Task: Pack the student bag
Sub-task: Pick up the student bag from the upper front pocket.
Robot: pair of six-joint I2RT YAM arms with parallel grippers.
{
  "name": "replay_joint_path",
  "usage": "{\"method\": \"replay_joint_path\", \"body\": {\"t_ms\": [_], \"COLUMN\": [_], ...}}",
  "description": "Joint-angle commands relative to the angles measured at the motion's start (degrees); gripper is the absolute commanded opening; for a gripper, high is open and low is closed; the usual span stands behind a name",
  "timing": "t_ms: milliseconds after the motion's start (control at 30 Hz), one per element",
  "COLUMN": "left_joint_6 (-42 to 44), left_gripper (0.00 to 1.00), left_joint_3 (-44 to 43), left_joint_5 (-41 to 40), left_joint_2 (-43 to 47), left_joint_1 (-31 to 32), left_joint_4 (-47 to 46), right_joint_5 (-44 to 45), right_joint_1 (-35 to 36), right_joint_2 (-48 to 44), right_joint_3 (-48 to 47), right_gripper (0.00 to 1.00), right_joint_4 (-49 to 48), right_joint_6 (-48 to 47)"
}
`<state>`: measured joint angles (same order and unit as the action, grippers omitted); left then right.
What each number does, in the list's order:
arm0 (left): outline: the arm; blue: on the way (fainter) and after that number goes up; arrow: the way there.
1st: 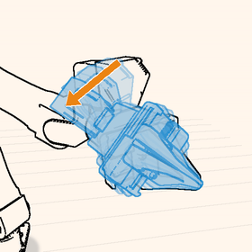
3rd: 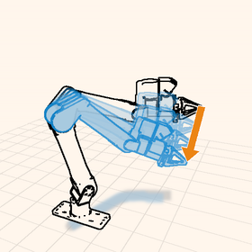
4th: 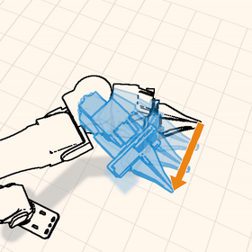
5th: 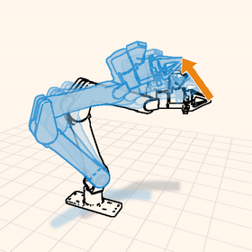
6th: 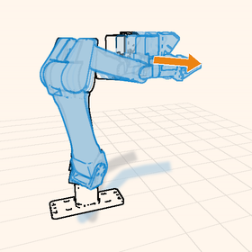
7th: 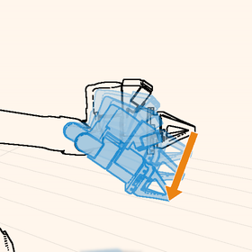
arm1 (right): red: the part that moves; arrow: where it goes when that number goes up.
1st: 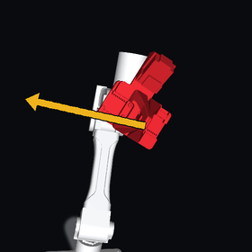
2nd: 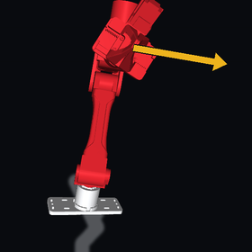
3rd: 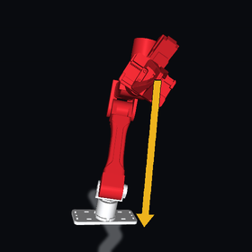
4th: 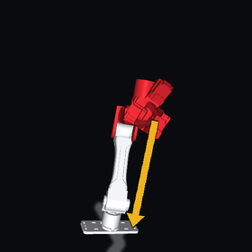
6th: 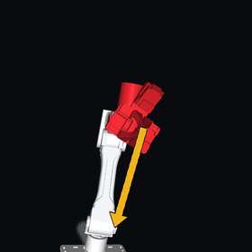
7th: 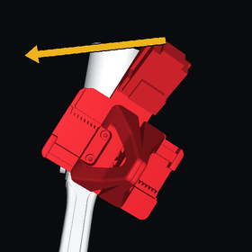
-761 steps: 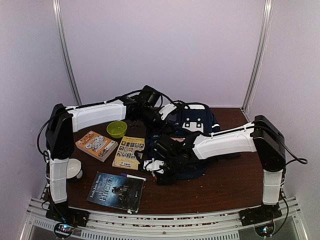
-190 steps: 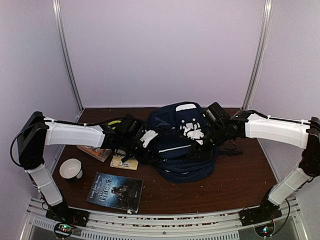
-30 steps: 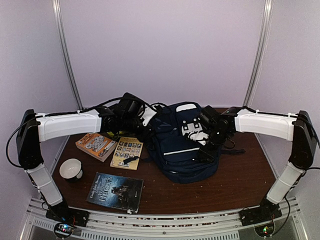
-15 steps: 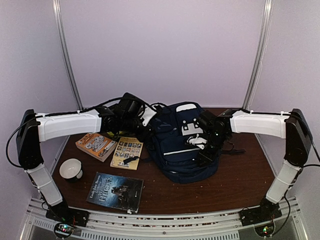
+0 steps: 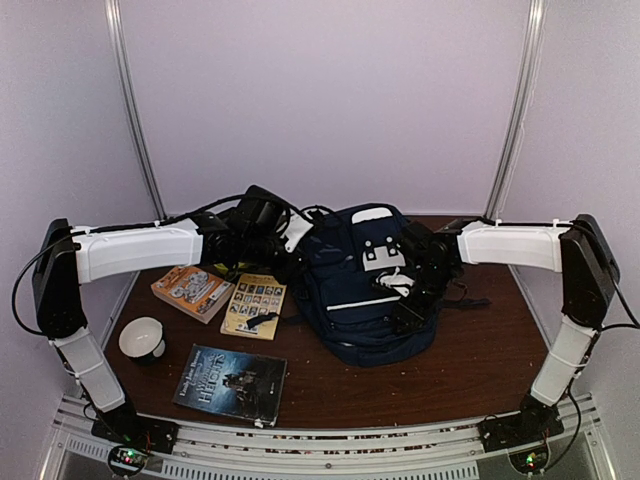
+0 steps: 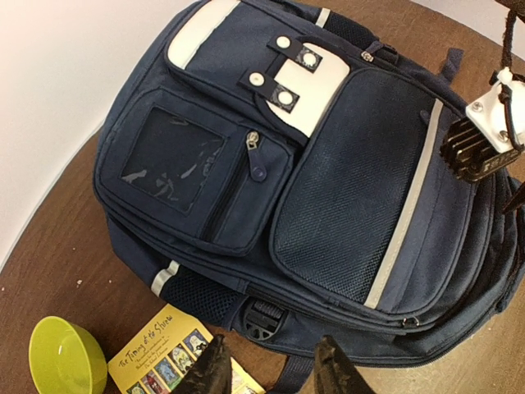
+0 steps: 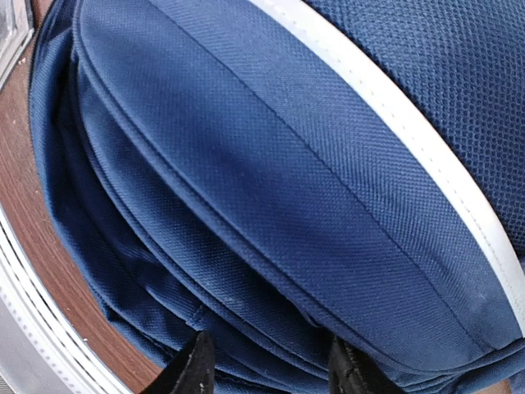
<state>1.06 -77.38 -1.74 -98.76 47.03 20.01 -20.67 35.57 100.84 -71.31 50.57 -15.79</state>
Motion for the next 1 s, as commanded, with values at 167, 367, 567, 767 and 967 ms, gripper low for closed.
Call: {"method": "replay_joint_path", "body": {"t_ms": [167, 367, 567, 767, 967], "left_joint_6": [0.53, 0.43, 0.33, -0.51, -2.97], "left_gripper": [0.36, 0.36, 0.36, 0.35, 0.35], "left_joint_3": [-1.80, -1.79, -1.12, 5.91, 8.35], "left_joint_5": [0.70, 1.27, 3.38, 8.26, 8.18], "left_joint_2": [1.73, 1.40, 0.76, 1.63, 1.71], "left_joint_1": [-0.27, -0.27, -0.25, 0.03, 0.16], "left_joint_4": [-0.59, -0.59, -1.24, -10.99, -14.09], "right_joint_5": [-2.10, -10.33, -14.64, -5.76, 0.75], "right_joint_1": [-1.65, -2.21, -3.23, -3.49, -3.44], "right_joint_2": [0.37, 1.28, 0.48, 1.33, 2.18], "right_joint_3": [0.08, 0.71, 1.40, 1.26, 3.99], "right_gripper": [0.52, 0.51, 0.47, 0.43, 0.38], "right_joint_4": [-8.50, -11.47, -15.08, -16.76, -20.79], "right_joint_6": [1.83, 3.55, 6.05, 7.26, 9.14]}}
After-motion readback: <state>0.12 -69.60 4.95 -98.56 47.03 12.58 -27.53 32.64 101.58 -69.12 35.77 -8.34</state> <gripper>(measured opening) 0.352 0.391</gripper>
